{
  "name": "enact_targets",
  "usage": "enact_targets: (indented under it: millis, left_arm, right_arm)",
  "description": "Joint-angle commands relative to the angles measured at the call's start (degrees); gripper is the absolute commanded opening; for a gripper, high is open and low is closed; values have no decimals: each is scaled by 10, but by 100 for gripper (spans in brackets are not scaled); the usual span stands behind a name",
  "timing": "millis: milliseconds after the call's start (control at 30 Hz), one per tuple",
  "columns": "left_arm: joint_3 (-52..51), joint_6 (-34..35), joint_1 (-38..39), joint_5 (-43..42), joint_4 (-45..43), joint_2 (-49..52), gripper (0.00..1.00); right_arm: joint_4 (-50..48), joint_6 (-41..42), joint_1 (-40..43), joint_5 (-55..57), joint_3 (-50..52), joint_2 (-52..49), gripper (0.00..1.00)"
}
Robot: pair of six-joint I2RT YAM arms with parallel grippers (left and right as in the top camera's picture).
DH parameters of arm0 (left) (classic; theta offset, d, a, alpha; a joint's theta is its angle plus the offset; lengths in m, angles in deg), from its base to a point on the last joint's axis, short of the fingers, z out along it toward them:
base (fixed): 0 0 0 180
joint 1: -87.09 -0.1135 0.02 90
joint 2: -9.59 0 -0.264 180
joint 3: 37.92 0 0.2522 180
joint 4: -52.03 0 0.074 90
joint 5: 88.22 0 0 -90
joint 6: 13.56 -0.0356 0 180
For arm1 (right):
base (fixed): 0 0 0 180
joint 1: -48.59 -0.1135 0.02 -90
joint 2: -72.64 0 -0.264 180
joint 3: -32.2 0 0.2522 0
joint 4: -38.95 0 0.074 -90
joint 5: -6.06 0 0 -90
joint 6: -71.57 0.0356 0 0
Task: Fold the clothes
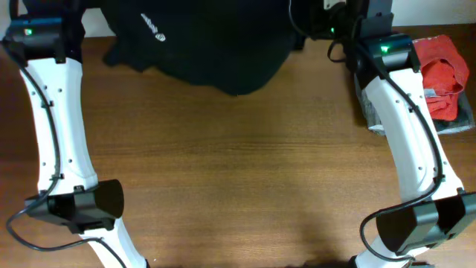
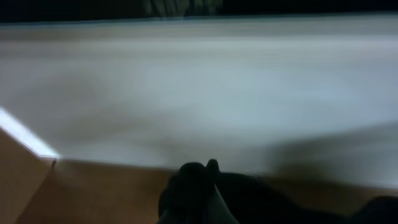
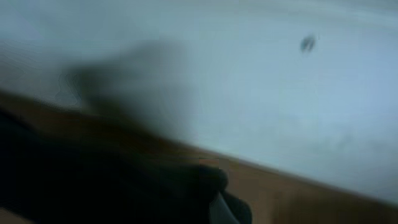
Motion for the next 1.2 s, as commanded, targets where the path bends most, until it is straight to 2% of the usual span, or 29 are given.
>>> enact_targets:
  millis: [0, 200, 333, 500, 800, 1000, 1067, 1167]
  left_arm:
    - [16, -19, -9, 26, 56, -24, 1]
    - [16, -19, -9, 25, 188, -24, 1]
    - [16, -19, -9, 25, 255, -24, 6]
    - [16, -19, -8, 22, 301, -24, 6]
    - [16, -13, -8, 1, 392, -24, 6]
    - [16, -8, -8, -32, 431, -24, 6]
    - [16, -8, -8, -38, 451, -24, 1]
    - [16, -8, -8, -39, 487, -24, 1]
  right_arm:
    - [45, 3, 13, 1, -16, 3, 3]
    - [129, 21, 13, -15, -16, 3, 9]
    - [174, 31, 13, -17, -16, 3, 9]
    - [223, 32, 13, -24, -16, 5, 4]
    - [309, 34, 13, -85, -16, 12, 5]
    - [373, 33, 12, -88, -16, 12, 5]
    - [394, 33, 12, -88, -16, 12, 5]
    - [427, 35, 12, -88, -16, 12, 4]
